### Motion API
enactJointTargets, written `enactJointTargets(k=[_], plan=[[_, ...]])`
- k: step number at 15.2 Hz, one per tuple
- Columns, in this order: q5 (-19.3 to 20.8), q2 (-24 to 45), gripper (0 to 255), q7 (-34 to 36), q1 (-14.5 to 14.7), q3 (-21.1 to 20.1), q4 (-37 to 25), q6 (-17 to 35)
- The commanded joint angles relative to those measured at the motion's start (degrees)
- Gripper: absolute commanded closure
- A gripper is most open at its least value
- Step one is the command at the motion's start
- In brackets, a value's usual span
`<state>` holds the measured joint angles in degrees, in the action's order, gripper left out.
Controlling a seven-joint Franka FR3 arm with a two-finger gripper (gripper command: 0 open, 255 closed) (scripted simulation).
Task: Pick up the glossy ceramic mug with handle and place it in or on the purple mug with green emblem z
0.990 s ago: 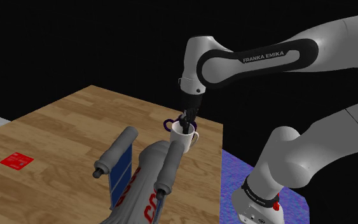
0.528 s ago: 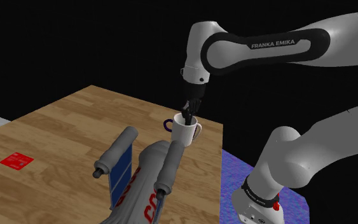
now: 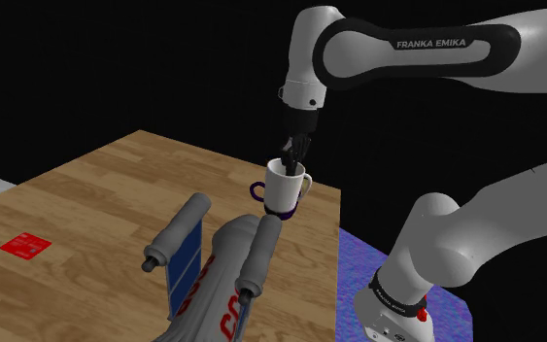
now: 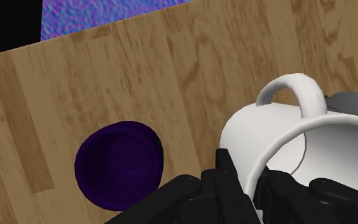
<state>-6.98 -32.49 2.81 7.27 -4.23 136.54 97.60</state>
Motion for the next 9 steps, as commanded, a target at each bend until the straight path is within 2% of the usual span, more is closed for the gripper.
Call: enactJointTargets(k=[1,9], plan=[[0.7,0.7,255,-1.1,-0.6,1.0,-1.3,-0.8],[5.6,8.4,255,-11.1,-4.8,8.7,-10.0,-2.3]])
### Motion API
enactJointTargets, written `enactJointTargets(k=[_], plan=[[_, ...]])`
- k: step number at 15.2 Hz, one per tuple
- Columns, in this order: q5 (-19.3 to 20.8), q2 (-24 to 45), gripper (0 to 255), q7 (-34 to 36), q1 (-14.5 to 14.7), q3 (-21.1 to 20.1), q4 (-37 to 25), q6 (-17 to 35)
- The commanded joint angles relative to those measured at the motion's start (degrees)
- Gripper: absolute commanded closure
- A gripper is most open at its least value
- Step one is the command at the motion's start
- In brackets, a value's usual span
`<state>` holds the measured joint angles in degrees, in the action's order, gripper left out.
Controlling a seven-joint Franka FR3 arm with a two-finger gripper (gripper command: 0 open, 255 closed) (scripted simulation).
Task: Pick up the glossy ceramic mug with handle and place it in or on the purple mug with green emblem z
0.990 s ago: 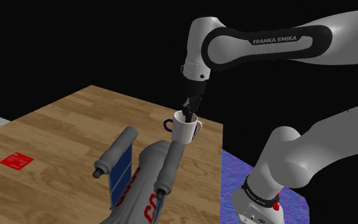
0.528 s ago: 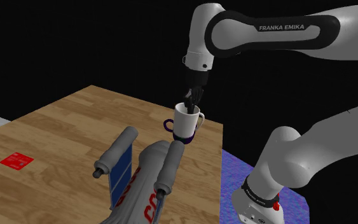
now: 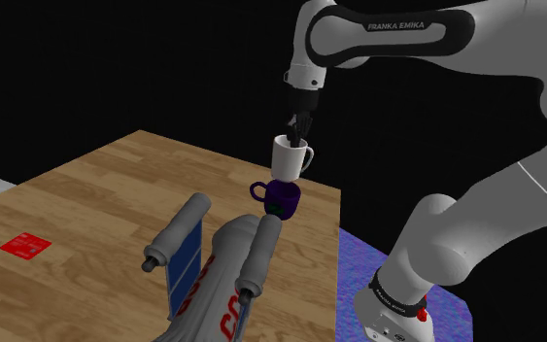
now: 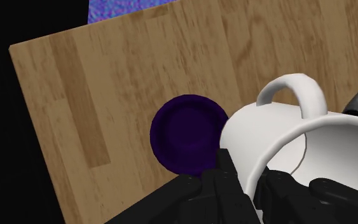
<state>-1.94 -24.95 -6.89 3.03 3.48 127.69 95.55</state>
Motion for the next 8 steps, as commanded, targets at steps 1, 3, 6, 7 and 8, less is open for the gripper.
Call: enactJointTargets(k=[1,3,6,7,8], plan=[[1.0,2.1,255,-2.6,-1.0,1.9,-2.5,-0.4],[1.7,4.6,255,-5.0,-1.8,3.6,-5.4,-0.9],[1.9,5.4,255,-5.8,-2.1,4.1,-4.7,0.5],[1.9,5.4,255,-5.8,-2.1,4.2,-4.0,1.3],[1.9,5.5,255,-5.9,-2.1,4.2,-3.3,2.0]])
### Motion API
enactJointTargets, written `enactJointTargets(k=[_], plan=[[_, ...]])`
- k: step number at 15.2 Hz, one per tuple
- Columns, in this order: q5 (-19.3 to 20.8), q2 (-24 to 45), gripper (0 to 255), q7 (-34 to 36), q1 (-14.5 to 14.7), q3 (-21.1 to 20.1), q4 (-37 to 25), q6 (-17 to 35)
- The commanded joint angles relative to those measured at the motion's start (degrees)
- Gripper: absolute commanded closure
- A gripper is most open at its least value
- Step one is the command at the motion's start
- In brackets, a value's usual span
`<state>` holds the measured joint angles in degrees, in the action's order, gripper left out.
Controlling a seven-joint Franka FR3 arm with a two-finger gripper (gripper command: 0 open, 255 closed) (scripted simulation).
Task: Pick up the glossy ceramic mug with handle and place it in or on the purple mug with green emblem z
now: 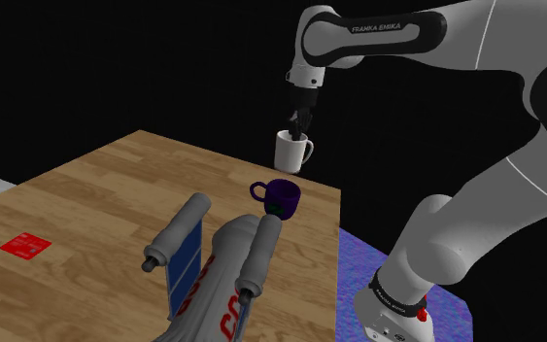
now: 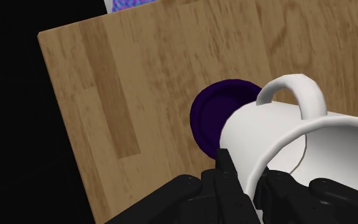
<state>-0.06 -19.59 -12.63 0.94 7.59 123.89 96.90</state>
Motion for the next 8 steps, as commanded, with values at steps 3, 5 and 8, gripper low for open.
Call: enactJointTargets(k=[3,5,8], plan=[[0.0,0.3,255,-0.2,-0.1,0.1,2.7,3.0],[0.0,0.5,255,-0.3,-0.1,0.2,4.0,4.6],[0.0,0.9,255,-0.4,-0.1,0.3,6.0,6.9]])
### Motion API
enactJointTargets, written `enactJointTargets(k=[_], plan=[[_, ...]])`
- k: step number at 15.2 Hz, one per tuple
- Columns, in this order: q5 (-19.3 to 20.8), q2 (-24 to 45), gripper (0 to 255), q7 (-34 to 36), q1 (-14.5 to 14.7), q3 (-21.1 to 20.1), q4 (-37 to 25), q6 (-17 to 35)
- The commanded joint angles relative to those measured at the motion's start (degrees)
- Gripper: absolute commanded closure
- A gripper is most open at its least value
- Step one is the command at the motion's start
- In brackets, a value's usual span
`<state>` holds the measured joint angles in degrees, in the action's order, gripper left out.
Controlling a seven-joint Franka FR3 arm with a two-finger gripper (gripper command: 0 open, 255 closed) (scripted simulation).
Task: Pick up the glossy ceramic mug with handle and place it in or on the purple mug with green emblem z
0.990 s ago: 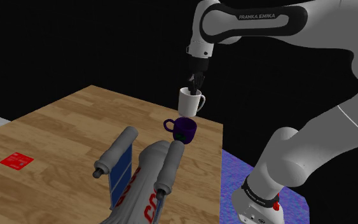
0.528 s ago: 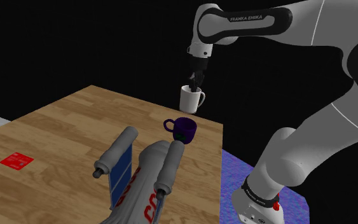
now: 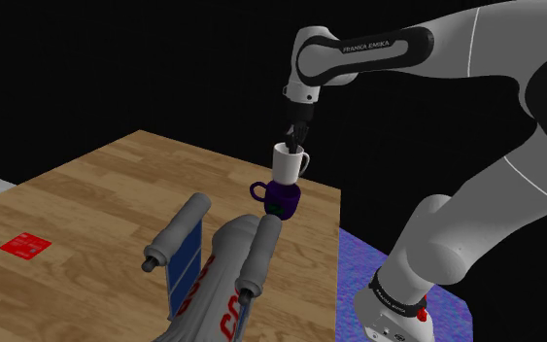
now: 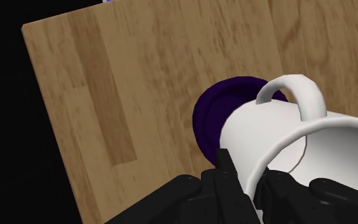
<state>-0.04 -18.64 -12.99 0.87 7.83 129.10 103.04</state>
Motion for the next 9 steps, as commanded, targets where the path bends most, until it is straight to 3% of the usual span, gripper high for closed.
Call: enactJointTargets(k=[1,5,9], plan=[[0.0,0.1,255,-0.1,0.0,0.1,1.4,1.6],[-0.1,1.1,255,-0.3,0.0,0.2,4.2,5.3],[-0.1,1.1,255,-0.3,0.0,0.2,4.2,5.3]])
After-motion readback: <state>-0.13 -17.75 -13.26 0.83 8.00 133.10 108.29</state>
